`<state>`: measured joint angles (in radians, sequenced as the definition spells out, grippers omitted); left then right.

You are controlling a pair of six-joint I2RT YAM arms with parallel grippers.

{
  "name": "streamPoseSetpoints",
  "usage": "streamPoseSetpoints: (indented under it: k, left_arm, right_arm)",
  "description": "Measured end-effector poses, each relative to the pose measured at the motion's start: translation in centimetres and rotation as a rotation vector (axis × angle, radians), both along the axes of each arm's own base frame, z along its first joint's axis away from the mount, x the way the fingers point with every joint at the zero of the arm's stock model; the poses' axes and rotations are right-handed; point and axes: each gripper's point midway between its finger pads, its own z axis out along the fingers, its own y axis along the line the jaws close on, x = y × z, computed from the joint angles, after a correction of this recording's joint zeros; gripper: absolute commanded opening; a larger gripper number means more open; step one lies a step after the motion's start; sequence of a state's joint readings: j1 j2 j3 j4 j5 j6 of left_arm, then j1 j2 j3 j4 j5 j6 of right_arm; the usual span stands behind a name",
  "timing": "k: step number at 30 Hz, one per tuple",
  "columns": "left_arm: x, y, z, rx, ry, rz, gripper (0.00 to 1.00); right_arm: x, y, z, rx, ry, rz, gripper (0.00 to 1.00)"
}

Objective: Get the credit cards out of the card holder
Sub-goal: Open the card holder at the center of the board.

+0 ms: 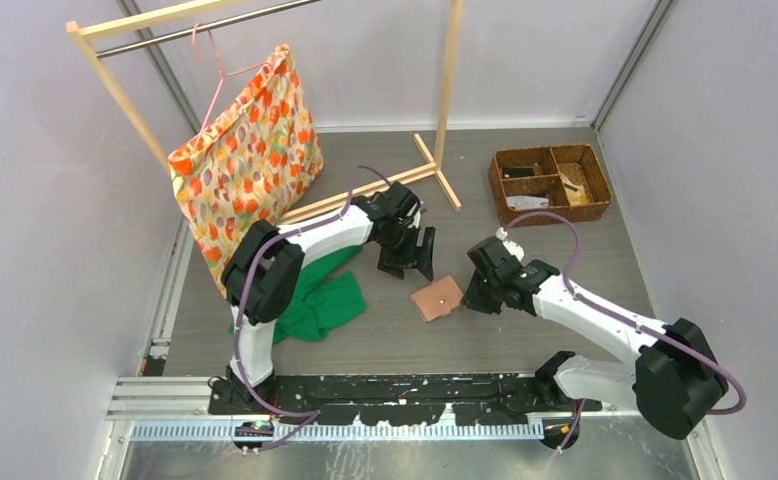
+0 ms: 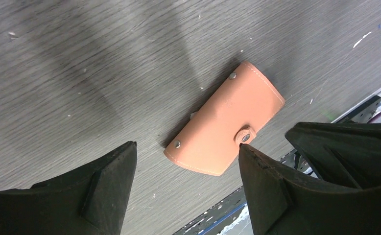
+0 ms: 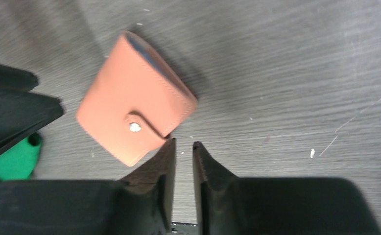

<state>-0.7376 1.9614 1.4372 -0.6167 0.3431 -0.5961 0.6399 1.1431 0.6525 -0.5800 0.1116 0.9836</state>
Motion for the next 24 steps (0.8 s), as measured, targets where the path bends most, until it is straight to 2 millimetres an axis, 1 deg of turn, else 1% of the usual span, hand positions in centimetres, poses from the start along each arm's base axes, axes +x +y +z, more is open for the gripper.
streamPoseSetpoints:
  k: [2,4,7,13,15,17,19,21,24]
  left_arm:
    - [-0.1,-0.1,-0.2,-0.012,0.001,-0.004,0.76]
    - [-0.4,-0.1,-0.8,-0.017,0.011,-0.008,0.76]
    - [-1.7,0.5,-2.3,-0.015,0.051,-0.009,0.76]
    - [-1.8,1.1,-2.0,-0.027,0.051,0.014,0.77]
    - [-1.7,1.5,-1.8,-0.027,0.049,0.025,0.77]
    - [-1.5,2.1,-1.5,-0.030,0.045,0.042,0.78]
    - [-1.3,2.8,-1.2,-0.031,0.041,0.060,0.78]
    - [-1.4,3.6,-0.8,-0.033,0.034,0.074,0.78]
    - [-1.6,4.4,-0.4,-0.034,0.031,0.098,0.80]
  right_arm:
    - [-0.4,-0.2,-1.1,-0.008,0.035,-0.026,0.14]
    - [-0.9,-0.5,-2.4,-0.028,0.083,-0.048,0.13]
    - [-1.1,-0.5,-3.5,-0.041,0.115,-0.062,0.13]
    - [-0.1,0.3,-4.5,-0.052,0.119,-0.037,0.14]
    - [1.1,1.1,-4.4,-0.064,0.113,-0.003,0.15]
    - [2.5,2.1,-4.3,-0.078,0.103,0.033,0.18]
    - [4.3,3.3,-3.9,-0.084,0.080,0.071,0.20]
    - [5.7,4.2,-3.3,-0.086,0.051,0.103,0.20]
    - [7.1,4.9,-2.0,-0.082,0.005,0.130,0.19]
